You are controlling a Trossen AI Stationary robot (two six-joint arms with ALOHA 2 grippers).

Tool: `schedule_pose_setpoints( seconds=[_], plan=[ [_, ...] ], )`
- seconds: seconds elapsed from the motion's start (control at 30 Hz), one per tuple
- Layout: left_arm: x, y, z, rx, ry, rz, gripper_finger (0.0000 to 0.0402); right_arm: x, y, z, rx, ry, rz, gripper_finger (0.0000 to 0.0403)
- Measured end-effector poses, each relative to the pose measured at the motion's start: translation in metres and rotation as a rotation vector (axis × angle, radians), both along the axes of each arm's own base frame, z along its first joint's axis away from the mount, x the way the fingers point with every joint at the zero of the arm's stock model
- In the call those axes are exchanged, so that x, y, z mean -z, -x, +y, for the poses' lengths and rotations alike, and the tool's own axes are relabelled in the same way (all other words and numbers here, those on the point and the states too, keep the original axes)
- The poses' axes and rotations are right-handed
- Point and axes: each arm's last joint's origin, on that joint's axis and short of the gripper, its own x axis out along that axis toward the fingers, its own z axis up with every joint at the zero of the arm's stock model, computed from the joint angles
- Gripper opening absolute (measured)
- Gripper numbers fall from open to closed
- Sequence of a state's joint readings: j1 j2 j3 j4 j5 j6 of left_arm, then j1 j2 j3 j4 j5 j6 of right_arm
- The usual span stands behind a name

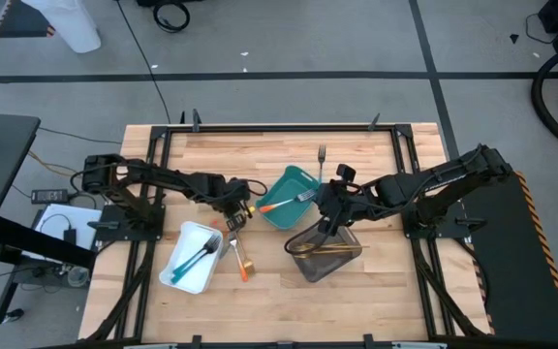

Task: Sort silverware by color (type)
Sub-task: Put the orange silver fork into the blue bin

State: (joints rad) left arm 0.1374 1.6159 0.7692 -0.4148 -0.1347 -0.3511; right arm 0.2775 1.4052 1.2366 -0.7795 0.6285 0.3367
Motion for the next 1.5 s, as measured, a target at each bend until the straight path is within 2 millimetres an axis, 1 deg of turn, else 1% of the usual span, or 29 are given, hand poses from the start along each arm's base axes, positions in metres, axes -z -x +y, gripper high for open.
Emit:
schedule_pose_setpoints(
  seconds=[0.07, 0.13, 0.23, 0.3, 0.47, 0.57, 0.67, 0.8, 0.93, 1.07, 1.17, 1.37, 1.5],
  plan=[
    [0.0, -0.001, 0.004, 0.016, -0.017, -0.008, 0.0029, 0.0, 0.0, 0.0, -0.004, 0.005, 0.003, 0.0138],
    [-0.001, -0.003, 0.01, 0.021, -0.048, -0.035, 0.0014, 0.0, 0.0, 0.0, -0.007, 0.017, 0.006, 0.0138],
    [-0.005, -0.008, 0.018, 0.022, -0.099, -0.086, 0.0011, -0.001, -0.001, -0.001, -0.007, 0.021, 0.0, 0.0138],
    [-0.01, -0.011, 0.023, 0.03, -0.134, -0.081, 0.0014, -0.001, -0.001, -0.001, -0.006, 0.022, 0.001, 0.0138],
    [-0.039, -0.025, 0.034, 0.052, -0.244, -0.153, 0.0015, -0.001, -0.001, -0.002, 0.004, 0.034, -0.003, 0.0138],
    [-0.061, -0.037, 0.036, 0.074, -0.287, -0.25, 0.0015, -0.002, -0.001, -0.004, 0.032, 0.063, -0.018, 0.0138],
    [-0.076, -0.047, 0.034, 0.095, -0.286, -0.326, 0.0015, -0.002, -0.003, -0.008, 0.053, 0.066, -0.029, 0.0138],
    [-0.089, -0.061, 0.032, 0.091, -0.255, -0.522, 0.0015, -0.002, -0.004, -0.013, 0.07, 0.064, -0.027, 0.0138],
    [-0.091, -0.071, 0.03, 0.101, -0.2, -0.649, 0.0015, -0.003, -0.004, -0.015, 0.077, 0.063, -0.029, 0.0138],
    [-0.076, -0.084, 0.027, 0.126, -0.179, -0.679, 0.0015, -0.002, -0.005, -0.017, 0.082, 0.065, -0.027, 0.0138],
    [-0.067, -0.095, 0.026, 0.169, -0.106, -0.633, 0.0015, -0.003, -0.005, -0.019, 0.082, 0.069, -0.024, 0.0138],
    [-0.075, -0.12, 0.025, 0.231, -0.044, -0.475, 0.0015, -0.003, -0.005, -0.021, 0.084, 0.08, -0.021, 0.0138],
    [-0.073, -0.129, 0.029, 0.243, -0.021, -0.357, 0.0015, -0.003, -0.005, -0.021, 0.083, 0.082, -0.02, 0.0138]
  ],
)
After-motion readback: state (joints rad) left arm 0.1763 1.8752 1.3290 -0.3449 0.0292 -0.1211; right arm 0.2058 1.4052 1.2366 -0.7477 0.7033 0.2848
